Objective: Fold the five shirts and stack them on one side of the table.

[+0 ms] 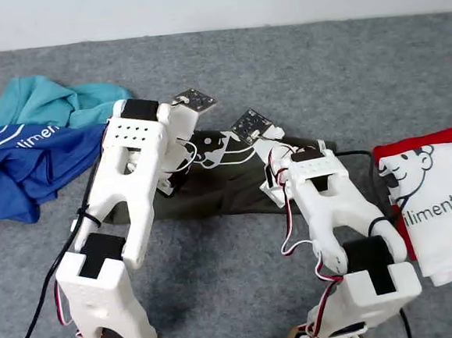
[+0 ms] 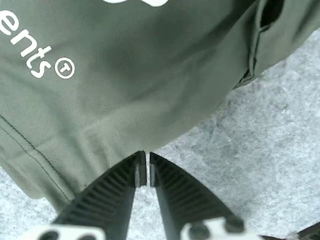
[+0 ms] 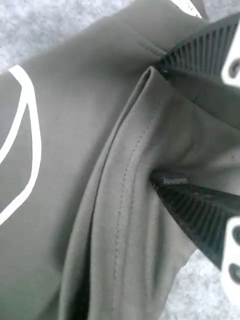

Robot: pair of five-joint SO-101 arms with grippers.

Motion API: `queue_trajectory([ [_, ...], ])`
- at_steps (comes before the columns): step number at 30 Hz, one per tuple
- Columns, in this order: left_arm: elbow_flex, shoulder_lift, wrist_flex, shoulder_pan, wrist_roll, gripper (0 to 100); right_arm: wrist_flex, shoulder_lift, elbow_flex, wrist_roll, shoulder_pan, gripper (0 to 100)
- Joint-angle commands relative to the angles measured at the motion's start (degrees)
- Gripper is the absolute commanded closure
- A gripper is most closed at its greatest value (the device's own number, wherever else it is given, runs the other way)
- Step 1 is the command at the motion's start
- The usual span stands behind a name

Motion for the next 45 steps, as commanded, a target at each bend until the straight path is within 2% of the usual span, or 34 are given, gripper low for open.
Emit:
queue_trajectory([
  [1, -1.9, -2.7, 0.2, 0.2, -0.9, 98, 1.2, -3.3, -2.7, -0.4, 0.9, 69.3],
  [5, -0.9, -2.7, -0.5, -1.2, -0.9, 98, 5.8, -6.5, -2.7, -0.4, 0.7, 69.3],
  [9, -0.8, -2.8, -3.3, -10.5, 0.4, 98, 12.4, -8.8, -2.6, -0.5, 0.7, 69.3],
  [14, -1.4, -2.7, -9.2, -22.0, 12.7, 97, 19.3, -9.7, -2.5, -2.3, 0.6, 69.3],
  [20, -1.4, -2.6, -14.6, -22.9, 14.0, 84, 26.1, -14.7, -2.5, -5.0, 0.8, 69.3],
  [26, -1.3, -1.1, -20.6, -23.2, 21.8, 83, 31.3, -24.9, -2.5, -4.9, 0.9, 69.3],
  [29, -1.5, 3.3, -21.1, -24.0, 22.4, 83, 33.0, -27.8, -2.4, -4.9, 1.0, 69.3],
  [33, -6.4, 11.2, -20.1, -26.1, 22.4, 83, 33.7, -28.2, -2.4, -4.9, 1.0, 69.3],
  [37, -17.0, 20.3, -16.8, -27.2, 22.4, 83, 33.7, -28.3, -2.5, -4.9, 1.0, 69.3],
  [45, -43.6, 41.1, -0.1, -26.0, 22.6, 83, 33.8, -28.6, -2.5, -4.9, 1.0, 69.3],
])
